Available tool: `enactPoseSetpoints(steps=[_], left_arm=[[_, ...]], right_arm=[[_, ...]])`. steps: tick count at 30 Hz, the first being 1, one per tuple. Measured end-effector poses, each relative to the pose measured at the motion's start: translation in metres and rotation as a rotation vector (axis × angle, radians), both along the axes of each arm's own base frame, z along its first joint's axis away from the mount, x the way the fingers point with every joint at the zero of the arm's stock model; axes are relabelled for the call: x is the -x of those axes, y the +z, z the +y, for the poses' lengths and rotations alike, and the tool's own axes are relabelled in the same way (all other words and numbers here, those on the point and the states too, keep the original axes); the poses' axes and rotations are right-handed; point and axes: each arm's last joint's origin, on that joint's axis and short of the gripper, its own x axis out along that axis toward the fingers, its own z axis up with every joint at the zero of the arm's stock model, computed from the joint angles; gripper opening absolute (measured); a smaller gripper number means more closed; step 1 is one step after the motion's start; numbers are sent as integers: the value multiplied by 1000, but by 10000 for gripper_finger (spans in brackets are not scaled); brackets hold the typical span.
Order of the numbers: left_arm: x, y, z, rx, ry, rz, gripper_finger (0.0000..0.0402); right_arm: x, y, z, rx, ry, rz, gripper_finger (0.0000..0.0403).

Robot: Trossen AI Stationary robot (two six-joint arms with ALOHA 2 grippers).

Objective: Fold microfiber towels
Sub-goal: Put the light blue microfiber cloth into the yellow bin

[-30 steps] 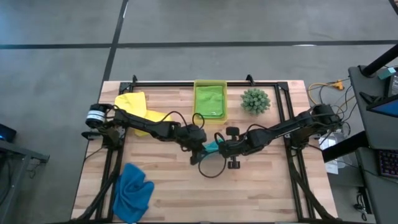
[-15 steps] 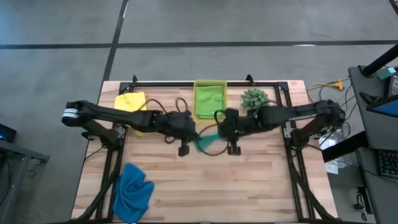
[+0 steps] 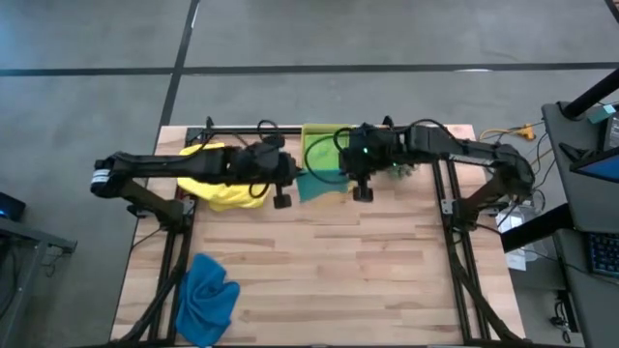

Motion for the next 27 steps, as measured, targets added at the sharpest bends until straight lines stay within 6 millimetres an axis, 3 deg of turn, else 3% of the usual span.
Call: enactPoseSetpoints(steps=[6, 14, 20, 27], left_arm=[[-14, -19, 49, -72, -45, 121, 0], [-22, -39, 118, -174, -16, 190, 0], [-20, -54, 155, -165, -45, 188, 0], [-26, -66, 197, -188, 2, 163, 0]], right_arm=[[-6, -14, -34, 36, -36, 57, 9], [-20, -48, -87, -9, -139, 118, 9], [-21, -64, -127, -56, -204, 86, 9], [-12, -72, -172, 49, -237, 56, 9]])
